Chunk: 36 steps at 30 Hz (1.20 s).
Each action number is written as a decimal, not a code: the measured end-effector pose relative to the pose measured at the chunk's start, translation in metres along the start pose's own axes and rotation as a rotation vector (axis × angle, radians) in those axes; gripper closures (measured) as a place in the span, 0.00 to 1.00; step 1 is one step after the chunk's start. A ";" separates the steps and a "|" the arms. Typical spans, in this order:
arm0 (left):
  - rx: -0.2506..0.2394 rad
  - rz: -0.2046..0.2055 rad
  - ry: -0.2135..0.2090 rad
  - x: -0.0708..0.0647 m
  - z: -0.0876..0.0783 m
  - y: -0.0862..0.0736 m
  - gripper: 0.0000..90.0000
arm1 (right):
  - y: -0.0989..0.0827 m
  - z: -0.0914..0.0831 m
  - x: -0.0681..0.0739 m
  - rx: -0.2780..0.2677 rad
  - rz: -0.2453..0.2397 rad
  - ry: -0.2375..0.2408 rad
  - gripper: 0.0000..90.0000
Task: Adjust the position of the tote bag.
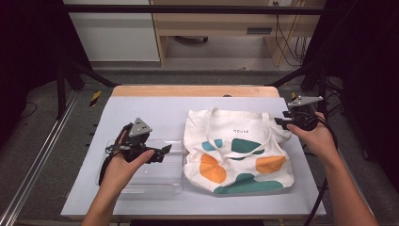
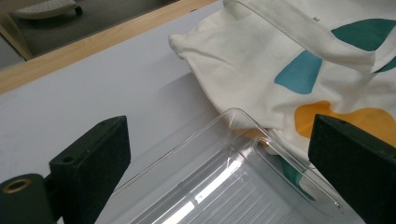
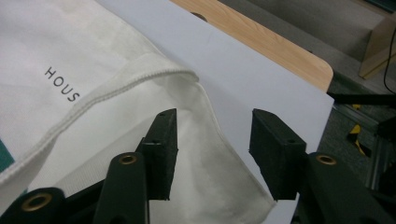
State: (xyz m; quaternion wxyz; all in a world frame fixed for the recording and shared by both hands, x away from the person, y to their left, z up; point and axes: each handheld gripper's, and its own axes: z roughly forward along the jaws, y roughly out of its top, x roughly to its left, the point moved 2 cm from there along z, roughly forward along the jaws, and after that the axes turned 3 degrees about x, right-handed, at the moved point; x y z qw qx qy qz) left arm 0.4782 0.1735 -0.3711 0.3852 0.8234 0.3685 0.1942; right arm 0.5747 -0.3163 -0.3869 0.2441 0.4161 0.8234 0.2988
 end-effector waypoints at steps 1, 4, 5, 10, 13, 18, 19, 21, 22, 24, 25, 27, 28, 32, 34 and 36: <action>0.003 0.001 -0.001 -0.001 0.001 0.000 0.06 | 0.001 0.001 0.000 -0.005 -0.005 0.006 0.56; 0.008 0.009 -0.003 -0.003 0.002 0.000 0.06 | 0.001 0.010 0.002 -0.008 -0.028 0.028 0.54; 0.007 0.007 -0.006 -0.004 0.002 0.000 0.06 | 0.001 0.014 0.002 0.003 -0.036 0.027 0.52; 0.008 0.013 -0.021 -0.007 0.004 0.001 0.06 | 0.000 0.027 0.004 0.025 -0.046 0.051 0.46; 0.011 0.014 -0.029 -0.009 0.006 0.001 0.06 | 0.005 0.031 0.002 -0.020 -0.024 0.074 0.44; 0.014 0.016 -0.041 -0.012 0.009 0.002 0.06 | 0.011 0.047 -0.001 0.013 -0.039 0.081 0.42; 0.015 0.016 -0.043 -0.013 0.009 0.002 0.06 | 0.012 0.049 -0.002 0.021 -0.038 0.082 0.42; 0.014 0.015 -0.048 -0.013 0.009 0.002 0.06 | 0.015 0.054 -0.002 0.014 -0.020 0.103 0.43; 0.013 0.013 -0.050 -0.014 0.008 0.002 0.06 | 0.015 0.057 -0.002 0.015 -0.013 0.115 0.44; 0.013 0.013 -0.051 -0.014 0.008 0.002 0.06 | 0.012 0.063 -0.002 0.046 -0.013 0.138 0.47; 0.013 0.014 -0.052 -0.014 0.008 0.002 0.06 | 0.011 0.066 -0.001 0.060 -0.006 0.159 0.48; 0.012 0.013 -0.051 -0.014 0.008 0.003 0.06 | 0.010 0.068 0.001 0.078 -0.016 0.160 0.56; 0.012 0.012 -0.052 -0.014 0.008 0.003 0.06 | 0.010 0.068 0.002 0.077 -0.024 0.169 0.62; 0.011 0.013 -0.052 -0.014 0.008 0.004 0.06 | 0.013 0.064 0.008 0.093 -0.044 0.159 0.83; 0.009 0.014 -0.053 -0.015 0.008 0.005 0.06 | 0.013 0.060 0.009 0.098 -0.049 0.155 0.88; 0.007 0.015 -0.054 -0.016 0.008 0.007 0.06 | 0.015 0.048 0.012 0.078 -0.061 0.153 0.92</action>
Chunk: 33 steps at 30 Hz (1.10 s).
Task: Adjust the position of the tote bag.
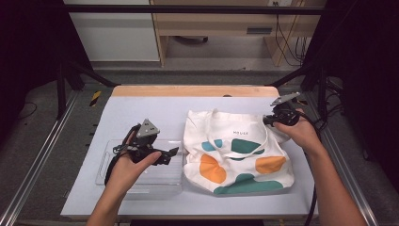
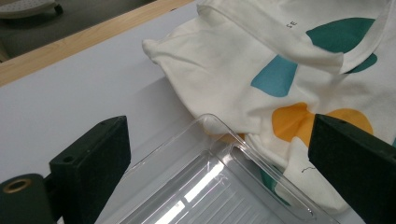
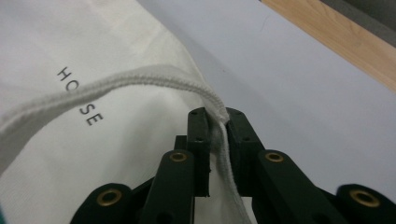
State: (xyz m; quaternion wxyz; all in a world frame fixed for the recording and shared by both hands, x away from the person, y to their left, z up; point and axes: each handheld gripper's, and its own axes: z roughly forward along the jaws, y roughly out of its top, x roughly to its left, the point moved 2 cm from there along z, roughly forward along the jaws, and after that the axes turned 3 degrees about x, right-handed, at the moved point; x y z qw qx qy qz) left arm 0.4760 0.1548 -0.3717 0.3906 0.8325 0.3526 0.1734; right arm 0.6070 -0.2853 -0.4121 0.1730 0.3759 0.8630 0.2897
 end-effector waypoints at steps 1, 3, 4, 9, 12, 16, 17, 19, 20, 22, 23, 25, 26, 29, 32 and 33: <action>-0.001 0.002 0.000 0.000 0.000 0.001 0.06 | 0.000 0.000 0.000 0.000 0.000 0.000 0.92; -0.006 -0.001 -0.004 -0.002 0.001 0.004 0.06 | 0.001 -0.014 0.005 -0.034 -0.008 -0.002 0.93; -0.010 0.002 -0.004 -0.003 0.002 0.006 0.06 | 0.002 -0.022 0.008 -0.050 -0.010 -0.006 0.93; -0.021 0.004 -0.010 -0.007 0.004 0.012 0.07 | 0.006 -0.062 0.030 -0.163 -0.037 0.012 0.93; -0.017 0.007 -0.006 -0.008 0.008 0.014 0.07 | 0.006 -0.082 0.047 -0.227 -0.059 0.037 0.93; -0.025 0.008 -0.005 -0.010 0.011 0.020 0.07 | 0.005 -0.103 0.074 -0.270 -0.103 0.058 0.93; -0.024 0.017 -0.009 -0.011 0.012 0.022 0.07 | 0.005 -0.106 0.079 -0.273 -0.110 0.061 0.93; -0.025 0.037 -0.014 -0.014 0.014 0.028 0.07 | 0.005 -0.114 0.089 -0.285 -0.130 0.067 0.93; -0.021 0.046 -0.017 -0.016 0.015 0.030 0.07 | 0.005 -0.117 0.093 -0.291 -0.140 0.067 0.93; -0.017 0.059 -0.011 -0.019 0.018 0.035 0.07 | 0.003 -0.123 0.102 -0.306 -0.152 0.072 0.93; -0.014 0.069 -0.014 -0.020 0.019 0.038 0.07 | 0.002 -0.125 0.105 -0.313 -0.155 0.074 0.93; -0.021 0.075 -0.021 -0.021 0.021 0.042 0.07 | 0.000 -0.130 0.113 -0.322 -0.170 0.080 0.93; -0.017 0.074 -0.025 -0.021 0.022 0.044 0.07 | -0.003 -0.134 0.120 -0.331 -0.187 0.084 0.93; -0.014 0.088 -0.027 -0.024 0.027 0.050 0.07 | -0.006 -0.137 0.126 -0.336 -0.201 0.089 0.93; -0.033 0.102 -0.030 -0.026 0.031 0.055 0.08 | -0.010 -0.141 0.135 -0.348 -0.219 0.099 0.93; -0.038 0.105 -0.038 -0.027 0.033 0.057 0.08 | -0.011 -0.141 0.137 -0.351 -0.223 0.104 0.93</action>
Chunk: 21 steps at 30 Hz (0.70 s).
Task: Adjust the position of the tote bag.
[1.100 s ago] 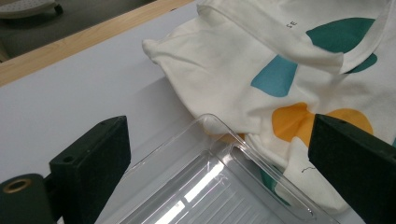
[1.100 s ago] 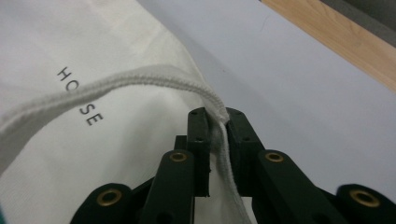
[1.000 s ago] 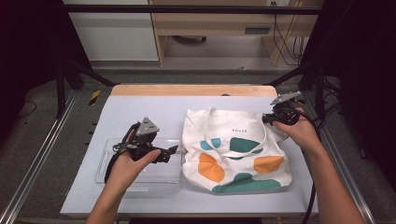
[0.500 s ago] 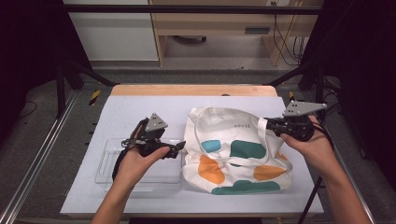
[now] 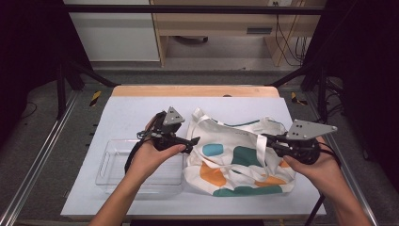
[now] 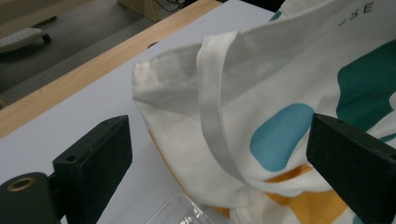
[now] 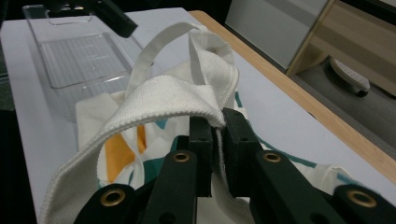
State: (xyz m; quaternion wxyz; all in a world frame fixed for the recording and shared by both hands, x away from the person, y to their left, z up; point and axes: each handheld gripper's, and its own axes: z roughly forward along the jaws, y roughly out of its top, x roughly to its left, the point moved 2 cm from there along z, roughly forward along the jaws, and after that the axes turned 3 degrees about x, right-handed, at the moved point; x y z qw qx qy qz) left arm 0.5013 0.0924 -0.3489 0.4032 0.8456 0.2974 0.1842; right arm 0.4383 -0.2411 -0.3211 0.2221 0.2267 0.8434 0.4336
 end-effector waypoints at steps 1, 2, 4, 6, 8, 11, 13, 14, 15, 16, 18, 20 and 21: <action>-0.006 0.004 -0.007 -0.001 0.002 0.001 0.08 | -0.001 0.000 0.003 -0.002 -0.003 0.005 0.93; -0.009 0.008 -0.018 -0.002 0.005 0.003 0.08 | -0.002 0.000 0.005 -0.006 -0.007 0.012 0.93; -0.029 -0.003 -0.046 -0.003 0.010 0.006 0.08 | -0.004 0.000 0.009 -0.008 -0.011 0.024 0.93; -0.043 0.005 -0.066 -0.003 0.013 0.008 0.08 | -0.005 0.001 0.013 -0.013 -0.016 0.032 0.93; -0.065 0.028 -0.078 -0.005 0.014 0.011 0.09 | -0.006 0.000 0.015 -0.012 -0.020 0.034 0.93; -0.084 0.057 -0.089 -0.009 0.015 0.018 0.09 | -0.005 -0.002 0.016 -0.015 -0.022 0.036 0.93; -0.086 0.082 -0.088 -0.012 0.017 0.023 0.08 | -0.006 -0.002 0.017 -0.018 -0.021 0.038 0.93; -0.088 0.094 -0.088 -0.013 0.018 0.027 0.08 | -0.006 -0.002 0.018 -0.017 -0.021 0.040 0.93; -0.092 0.099 -0.096 -0.014 0.020 0.029 0.08 | -0.007 -0.002 0.018 -0.016 -0.023 0.041 0.93; -0.099 0.095 -0.129 -0.015 0.022 0.034 0.08 | -0.007 -0.001 0.018 -0.015 -0.020 0.042 0.93; -0.108 0.090 -0.159 -0.015 0.026 0.039 0.08 | -0.008 0.000 0.018 -0.014 -0.019 0.043 0.93; -0.106 0.121 -0.166 -0.016 0.030 0.045 0.08 | -0.008 0.001 0.018 -0.013 -0.018 0.042 0.93; -0.101 0.138 -0.162 -0.015 0.032 0.048 0.08 | -0.008 0.001 0.018 -0.013 -0.018 0.042 0.93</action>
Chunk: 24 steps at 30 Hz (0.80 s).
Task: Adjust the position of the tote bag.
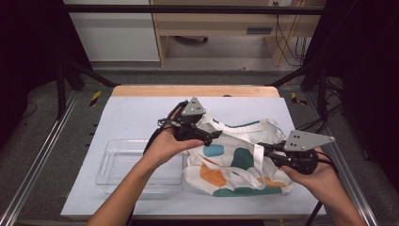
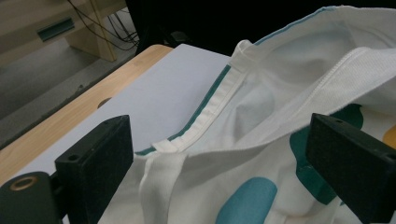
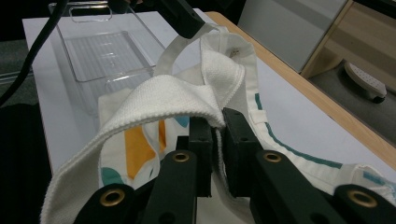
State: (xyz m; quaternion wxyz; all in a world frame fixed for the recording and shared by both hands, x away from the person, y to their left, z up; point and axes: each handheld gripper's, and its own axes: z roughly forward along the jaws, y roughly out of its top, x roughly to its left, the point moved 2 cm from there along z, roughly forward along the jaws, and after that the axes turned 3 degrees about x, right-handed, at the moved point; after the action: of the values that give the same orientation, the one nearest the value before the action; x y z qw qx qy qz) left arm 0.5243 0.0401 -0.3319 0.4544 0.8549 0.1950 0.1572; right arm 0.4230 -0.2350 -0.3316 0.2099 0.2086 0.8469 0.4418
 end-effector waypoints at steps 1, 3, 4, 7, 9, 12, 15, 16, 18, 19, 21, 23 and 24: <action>0.005 0.014 0.001 0.001 0.002 0.002 0.08 | 0.000 0.000 0.000 0.001 0.004 0.000 0.93; 0.003 0.030 -0.018 0.001 0.006 0.005 0.08 | -0.001 0.000 -0.001 -0.001 0.009 -0.001 0.93; 0.001 0.027 -0.030 0.000 0.008 0.006 0.08 | -0.001 -0.001 -0.001 0.000 0.010 -0.003 0.93; 0.014 0.008 -0.082 0.001 0.012 0.006 0.08 | -0.001 -0.002 -0.002 0.002 0.020 -0.005 0.93; 0.005 -0.010 -0.126 0.002 0.014 0.005 0.08 | -0.002 -0.003 -0.002 -0.004 0.025 -0.001 0.93; 0.016 0.014 -0.122 0.000 0.015 0.004 0.08 | -0.002 -0.003 -0.004 -0.005 0.033 -0.002 0.93; 0.025 0.021 -0.122 -0.001 0.018 0.003 0.08 | -0.002 -0.002 -0.005 -0.002 0.043 -0.003 0.93; 0.025 0.014 -0.124 0.000 0.018 0.003 0.08 | -0.002 -0.002 -0.006 0.000 0.045 -0.007 0.93; 0.014 -0.005 -0.141 0.000 0.018 0.000 0.08 | -0.001 -0.002 -0.007 0.000 0.049 -0.012 0.93; 0.011 -0.011 -0.148 0.000 0.018 -0.002 0.09 | -0.001 -0.002 -0.008 -0.004 0.055 -0.014 0.92; 0.026 0.017 -0.145 -0.001 0.018 -0.007 0.09 | -0.001 -0.002 -0.008 -0.005 0.058 -0.014 0.92; 0.035 0.030 -0.142 -0.003 0.019 -0.009 0.09 | 0.000 -0.001 -0.009 0.000 0.060 -0.010 0.92; 0.042 0.038 -0.129 -0.004 0.020 -0.009 0.09 | 0.000 -0.001 -0.009 0.000 0.060 -0.010 0.92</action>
State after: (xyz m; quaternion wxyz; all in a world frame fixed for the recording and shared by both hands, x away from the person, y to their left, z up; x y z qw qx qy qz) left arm 0.5283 0.0287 -0.3507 0.4451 0.8760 0.1523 0.1060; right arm 0.4298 -0.2401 -0.3299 0.2006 0.2360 0.8392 0.4470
